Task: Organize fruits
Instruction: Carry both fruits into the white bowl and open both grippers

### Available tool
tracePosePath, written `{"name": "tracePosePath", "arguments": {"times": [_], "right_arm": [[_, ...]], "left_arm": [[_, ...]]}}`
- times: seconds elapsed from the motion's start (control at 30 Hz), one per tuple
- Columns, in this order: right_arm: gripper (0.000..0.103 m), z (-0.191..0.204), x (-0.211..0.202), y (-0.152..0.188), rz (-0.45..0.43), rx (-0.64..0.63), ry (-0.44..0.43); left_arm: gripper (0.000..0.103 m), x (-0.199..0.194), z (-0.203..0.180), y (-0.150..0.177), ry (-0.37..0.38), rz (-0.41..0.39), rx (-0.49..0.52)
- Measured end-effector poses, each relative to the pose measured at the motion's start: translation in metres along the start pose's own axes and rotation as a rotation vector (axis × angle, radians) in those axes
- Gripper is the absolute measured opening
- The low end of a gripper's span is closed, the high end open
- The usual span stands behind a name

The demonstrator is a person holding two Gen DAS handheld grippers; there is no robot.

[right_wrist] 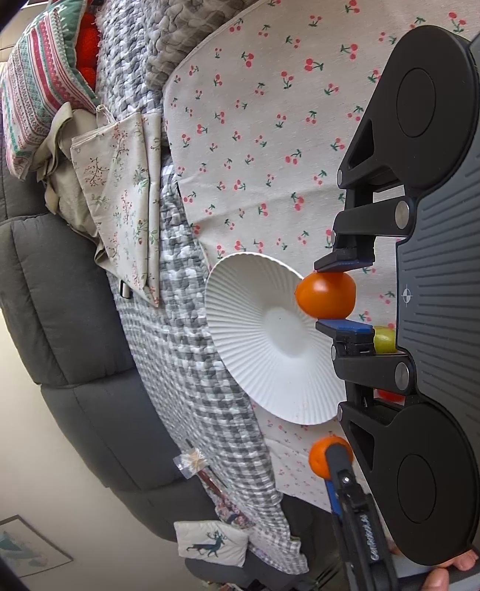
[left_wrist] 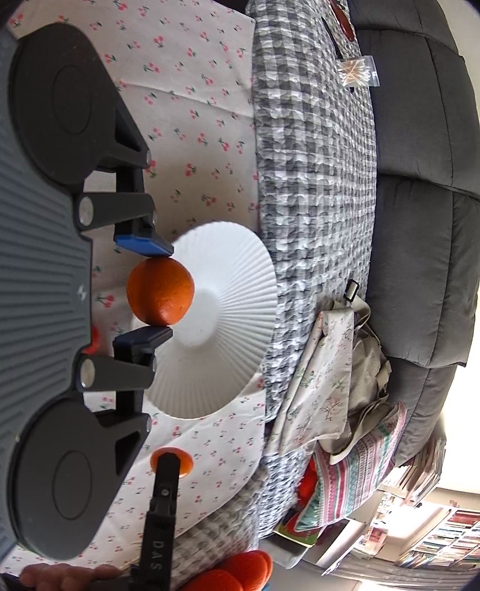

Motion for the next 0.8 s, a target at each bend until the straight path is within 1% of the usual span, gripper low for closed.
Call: {"name": "tracePosePath", "arguments": {"times": [0.13,0.23,0.53,0.8], "right_arm": [[0.026,-0.004,0.001,-0.007,-0.027,0.022,-0.019],[0.026,-0.003,0.008,-0.011,-0.028,0.011,-0.018],[0.026,0.012,0.038,-0.012,0.002,-0.055,-0.016],[0.026,0.025,0.062,-0.005,0.039,-0.122,-0.008]], "left_arm": [[0.039,0.009,-0.006,-0.008,0.003,-0.015,0.002],[0.039,0.018,-0.011,-0.011,-0.007,-0.023,0.023],[0.039,0.045,-0.012,-0.012,-0.042,-0.008,0.073],[0.039,0.061,-0.012,-0.004,-0.063,0.012,0.109]]}}
Point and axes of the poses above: each gripper's, at about its wrist camera, not at the fingertips, and x roughly the way its jaws point, z to its left, y to its underside, the point moved 3 cm from there along x, roughly the way its jaws point, and after that the axes turned 5 degrees about -x, right-handed, at the moved point
